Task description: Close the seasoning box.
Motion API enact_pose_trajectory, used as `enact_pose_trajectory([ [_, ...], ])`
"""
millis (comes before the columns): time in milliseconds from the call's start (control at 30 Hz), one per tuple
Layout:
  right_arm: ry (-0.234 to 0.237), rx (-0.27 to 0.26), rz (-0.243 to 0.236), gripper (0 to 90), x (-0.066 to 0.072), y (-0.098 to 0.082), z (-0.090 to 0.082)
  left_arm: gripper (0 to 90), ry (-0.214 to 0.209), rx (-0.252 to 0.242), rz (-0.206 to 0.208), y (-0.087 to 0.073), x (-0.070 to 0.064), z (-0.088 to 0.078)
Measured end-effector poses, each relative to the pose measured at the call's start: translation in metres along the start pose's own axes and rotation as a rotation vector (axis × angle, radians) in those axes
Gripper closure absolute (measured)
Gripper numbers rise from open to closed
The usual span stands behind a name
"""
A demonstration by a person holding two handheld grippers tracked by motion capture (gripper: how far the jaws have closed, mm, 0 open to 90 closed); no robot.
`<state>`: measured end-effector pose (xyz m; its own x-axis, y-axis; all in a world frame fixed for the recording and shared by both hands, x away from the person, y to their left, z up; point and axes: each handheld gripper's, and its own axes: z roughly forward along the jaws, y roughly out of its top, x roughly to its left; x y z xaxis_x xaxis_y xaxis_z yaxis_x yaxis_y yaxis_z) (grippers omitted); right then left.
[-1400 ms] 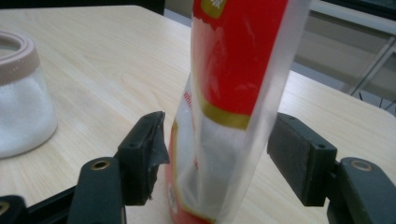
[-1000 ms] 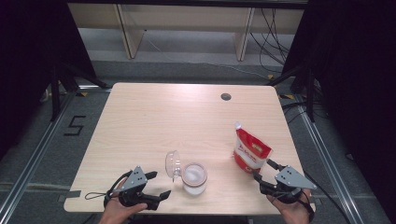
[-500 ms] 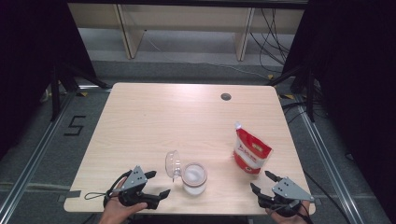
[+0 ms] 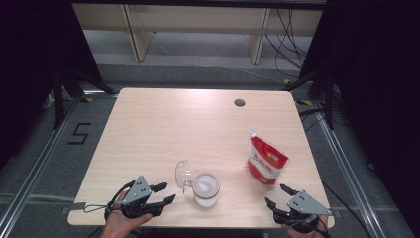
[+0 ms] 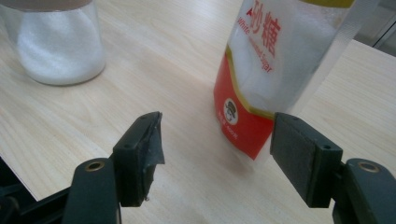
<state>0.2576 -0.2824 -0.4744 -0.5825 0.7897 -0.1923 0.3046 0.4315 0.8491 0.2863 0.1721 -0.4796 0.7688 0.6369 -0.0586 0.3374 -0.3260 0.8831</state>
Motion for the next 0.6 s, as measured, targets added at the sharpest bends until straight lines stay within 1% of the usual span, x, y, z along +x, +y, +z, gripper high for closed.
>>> enact_pose_trajectory([
  [33, 0.002, 0.001, -0.002, 34.8, 0.0005, 0.0004, 0.0005, 57.4, 0.005, -0.006, -0.021, -0.0010, -0.0014, -0.0012],
  [67, 0.003, 0.000, -0.007, 34.7, 0.0009, 0.0008, 0.0007, 63.0, -0.005, -0.009, -0.010, -0.0013, -0.0001, -0.0023],
  [100, 0.024, 0.011, 0.015, 34.8, 0.0024, 0.0014, 0.0008, 66.2, -0.001, -0.015, -0.024, -0.0020, -0.0007, -0.0033],
  [133, 0.010, 0.006, 0.006, 34.8, 0.0025, 0.0020, 0.0007, 70.1, -0.001, -0.016, -0.022, -0.0019, -0.0007, -0.0048],
  [167, 0.009, -0.001, -0.001, 34.8, 0.0023, 0.0024, 0.0011, 73.3, 0.000, -0.025, -0.029, -0.0016, -0.0018, -0.0056],
  [200, 0.016, 0.001, -0.012, 34.8, 0.0024, 0.0026, 0.0020, 78.0, 0.007, -0.029, -0.021, -0.0008, -0.0029, -0.0072],
  [233, 0.018, 0.002, -0.019, 34.8, 0.0026, 0.0025, 0.0027, 80.6, 0.007, -0.037, -0.017, -0.0002, -0.0035, -0.0079],
  [267, 0.022, 0.009, -0.014, 34.8, 0.0035, 0.0027, 0.0027, 82.7, 0.005, -0.039, -0.013, 0.0002, -0.0043, -0.0089],
  [300, 0.031, 0.008, -0.013, 34.8, 0.0043, 0.0031, 0.0033, 84.6, 0.005, -0.038, -0.002, 0.0006, -0.0044, -0.0098],
  [333, 0.022, 0.002, -0.019, 34.8, 0.0046, 0.0038, 0.0028, 86.3, 0.008, -0.031, -0.003, 0.0009, -0.0054, -0.0108],
  [367, 0.023, -0.003, -0.022, 34.8, 0.0052, 0.0043, 0.0030, 87.3, 0.001, -0.039, 0.003, 0.0010, -0.0053, -0.0103],
  [400, 0.025, -0.003, -0.025, 34.8, 0.0055, 0.0046, 0.0032, 88.3, 0.003, -0.037, 0.005, 0.0013, -0.0056, -0.0106],
  [433, 0.024, -0.003, -0.024, 34.8, 0.0058, 0.0046, 0.0033, 88.8, -0.002, -0.036, -0.004, 0.0015, -0.0062, -0.0106],
  [467, 0.021, -0.007, -0.038, 34.8, 0.0050, 0.0046, 0.0035, 89.0, -0.002, -0.036, 0.002, 0.0021, -0.0058, -0.0107],
  [500, 0.023, -0.002, -0.021, 34.8, 0.0060, 0.0043, 0.0033, 89.1, -0.006, -0.036, -0.002, 0.0028, -0.0059, -0.0104],
  [533, 0.029, 0.002, -0.015, 34.8, 0.0062, 0.0041, 0.0030, 89.1, -0.006, -0.038, -0.003, 0.0038, -0.0060, -0.0098],
  [567, 0.025, 0.002, -0.018, 34.8, 0.0056, 0.0039, 0.0026, 89.2, -0.010, -0.040, 0.021, 0.0053, -0.0050, -0.0098],
  [600, 0.022, 0.002, -0.019, 34.8, 0.0055, 0.0035, 0.0023, 89.1, -0.009, -0.040, 0.024, 0.0059, -0.0049, -0.0098],
])
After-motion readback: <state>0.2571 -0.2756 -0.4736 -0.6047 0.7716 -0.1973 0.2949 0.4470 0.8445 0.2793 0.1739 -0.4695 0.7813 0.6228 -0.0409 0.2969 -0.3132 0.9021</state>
